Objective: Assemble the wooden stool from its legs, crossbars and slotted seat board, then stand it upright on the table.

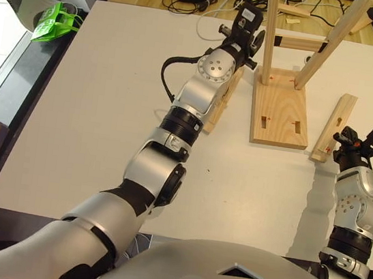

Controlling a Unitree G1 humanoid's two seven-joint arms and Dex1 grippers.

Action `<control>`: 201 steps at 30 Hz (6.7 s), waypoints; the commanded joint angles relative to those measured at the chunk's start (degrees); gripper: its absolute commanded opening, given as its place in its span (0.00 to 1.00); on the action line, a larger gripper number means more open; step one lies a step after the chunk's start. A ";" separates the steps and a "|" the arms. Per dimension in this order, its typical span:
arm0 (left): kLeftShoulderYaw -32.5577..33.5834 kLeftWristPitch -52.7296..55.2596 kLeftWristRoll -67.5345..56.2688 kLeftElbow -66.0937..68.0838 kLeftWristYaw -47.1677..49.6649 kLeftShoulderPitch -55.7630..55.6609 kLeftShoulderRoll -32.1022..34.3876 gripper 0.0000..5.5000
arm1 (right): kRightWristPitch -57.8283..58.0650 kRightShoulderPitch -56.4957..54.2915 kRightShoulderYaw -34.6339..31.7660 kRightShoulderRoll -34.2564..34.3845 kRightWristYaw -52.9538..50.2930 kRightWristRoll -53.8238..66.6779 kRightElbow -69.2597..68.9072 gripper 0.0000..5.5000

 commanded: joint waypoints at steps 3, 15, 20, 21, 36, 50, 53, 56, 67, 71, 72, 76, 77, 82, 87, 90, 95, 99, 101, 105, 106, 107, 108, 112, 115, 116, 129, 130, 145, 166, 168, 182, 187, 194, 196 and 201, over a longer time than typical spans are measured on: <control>3.01 4.77 -2.53 -6.81 1.16 -4.02 -0.09 0.35 | 0.19 -0.45 -0.11 0.27 -0.52 -0.21 -0.14 0.00; -0.37 12.16 1.85 -22.93 -5.42 7.93 13.84 0.35 | -0.09 0.10 -0.85 0.29 -1.02 0.15 -0.48 0.00; -3.76 16.23 0.43 -28.36 -9.71 14.04 12.89 0.35 | -0.32 0.30 -0.77 0.51 -1.07 -0.02 -0.32 0.00; -4.06 16.58 0.10 -28.85 -9.90 14.29 12.17 0.35 | -0.35 0.20 -0.75 0.48 -1.03 -0.05 -0.20 0.00; -13.34 19.02 1.30 -37.33 -12.79 19.78 8.13 0.35 | -0.99 -0.77 -1.11 -0.23 -0.59 -0.17 1.42 0.00; -6.67 10.83 8.13 -27.87 -7.07 16.79 16.26 0.35 | -1.56 -0.07 -1.12 -0.25 -0.39 -0.51 1.62 0.00; -6.46 10.36 6.75 -25.08 -7.05 17.34 14.10 0.35 | -1.62 -0.05 -1.45 -0.54 -0.37 -0.57 1.87 0.00; -6.67 10.15 5.86 -25.75 -7.19 17.10 12.04 0.35 | -1.57 0.02 -1.27 -0.43 -0.38 -0.67 1.70 0.00; -14.54 13.04 5.74 -33.71 -13.53 19.66 9.27 0.35 | -1.60 -0.29 -1.15 -0.06 -0.70 -0.75 1.70 0.00; -18.05 12.30 6.80 -30.35 -14.33 21.25 8.35 0.35 | -1.94 -0.61 -1.01 0.31 -0.85 -0.77 2.11 0.00; -18.45 11.94 6.93 -29.59 -14.38 21.25 8.35 0.35 | -2.05 -0.69 -1.00 0.35 -0.82 -0.78 2.29 0.00; -18.48 11.80 7.12 -28.96 -15.02 19.29 8.14 0.35 | -2.57 -0.62 -1.27 0.39 -0.83 -0.79 2.78 0.00; -18.05 11.97 7.13 -28.78 -15.35 18.10 8.37 0.35 | -2.74 -0.58 -1.32 0.48 -0.95 -0.79 2.83 0.00; -18.97 14.78 9.38 -28.87 -20.60 14.09 14.47 0.35 | -3.58 -0.81 -1.32 1.14 -1.54 -0.79 3.11 0.00; -18.61 22.45 9.17 -35.74 -25.95 16.65 19.92 0.43 | -4.39 0.12 -1.73 2.07 -2.11 -0.92 2.62 0.00; -14.80 30.58 6.21 -39.13 -24.87 18.94 18.05 0.50 | -4.83 0.47 -1.98 2.31 -2.43 -0.91 2.48 0.00; -11.14 41.25 0.79 -41.96 -24.34 18.85 14.43 0.63 | -5.63 1.42 -2.47 2.83 -3.05 -0.83 2.20 0.00; -13.84 41.93 0.68 -39.02 -25.33 17.72 15.65 0.74 | -6.16 2.94 -2.70 4.16 -3.94 -0.88 0.56 0.00; -15.48 41.08 1.16 -37.30 -26.10 17.71 16.95 0.79 | -6.02 3.40 -3.24 4.02 -4.26 -0.65 -0.44 0.00; -16.63 40.88 0.81 -35.56 -26.36 17.79 17.27 0.81 | -6.39 3.03 -3.72 4.05 -4.67 -0.86 -0.06 0.00; -16.85 40.96 0.67 -35.10 -26.20 17.88 16.94 0.81 | -6.47 2.93 -3.64 4.27 -4.74 -0.98 0.02 0.00; -16.90 41.20 0.42 -34.84 -25.98 18.08 16.47 0.81 | -6.56 2.88 -3.43 4.48 -4.80 -1.06 0.04 0.00; -17.02 41.32 0.30 -34.68 -25.73 18.27 16.06 0.81 | -6.63 2.87 -3.24 4.60 -4.83 -1.08 0.06 0.00; -16.61 42.26 -0.51 -34.58 -24.74 18.98 14.75 0.76 | -6.76 2.80 -3.14 4.48 -4.59 -1.06 0.46 0.00; -15.38 43.23 -1.16 -33.97 -23.66 19.08 13.86 0.69 | -6.88 2.73 -3.20 4.35 -4.51 -1.11 0.72 0.00; -14.92 43.53 -1.41 -33.64 -23.34 19.06 13.63 0.67 | -6.93 2.72 -3.19 4.35 -4.51 -1.12 0.76 0.00; -14.55 44.36 -2.80 -31.73 -21.68 19.94 13.42 0.34 | -7.26 3.05 -3.05 4.62 -4.58 -1.17 0.71 0.00; -14.52 44.36 -2.87 -31.63 -21.52 19.98 13.25 0.32 | -7.26 3.02 -3.03 4.62 -4.56 -1.17 0.76 0.00; -9.02 44.21 -3.49 -31.38 -15.96 20.02 12.43 0.19 | -7.42 2.97 -3.12 4.65 -4.58 -1.12 0.95 0.00; 3.40 39.50 -6.02 -50.71 -6.23 25.45 12.46 0.19 | -1.90 -4.36 -3.42 -2.91 -1.23 0.79 -1.09 0.00; 4.82 36.57 -6.72 -52.71 -5.18 27.50 11.41 0.19 | -0.25 -5.65 -2.53 -3.79 -0.10 1.41 -3.19 0.00; 16.29 19.28 -26.15 -54.61 -9.32 25.63 5.15 0.19 | 29.82 -27.11 -1.47 -13.56 13.56 37.00 -16.54 0.28; 16.09 21.60 -35.54 -56.51 -6.74 24.30 -0.75 0.19 | 32.64 -26.95 1.67 -8.38 15.06 45.32 -13.54 0.41; 14.05 26.27 -46.87 -59.54 -10.31 26.19 0.24 0.19 | 31.94 -33.68 5.52 -4.15 19.69 48.03 -5.32 0.57; 13.61 27.38 -48.88 -59.52 -12.34 27.02 1.93 0.19 | 32.47 -35.91 5.74 -4.30 21.45 48.55 -2.76 0.57; 12.93 28.20 -52.26 -59.59 -14.21 27.75 4.10 0.19 | 34.51 -37.14 6.60 -4.83 23.91 49.37 -1.78 0.57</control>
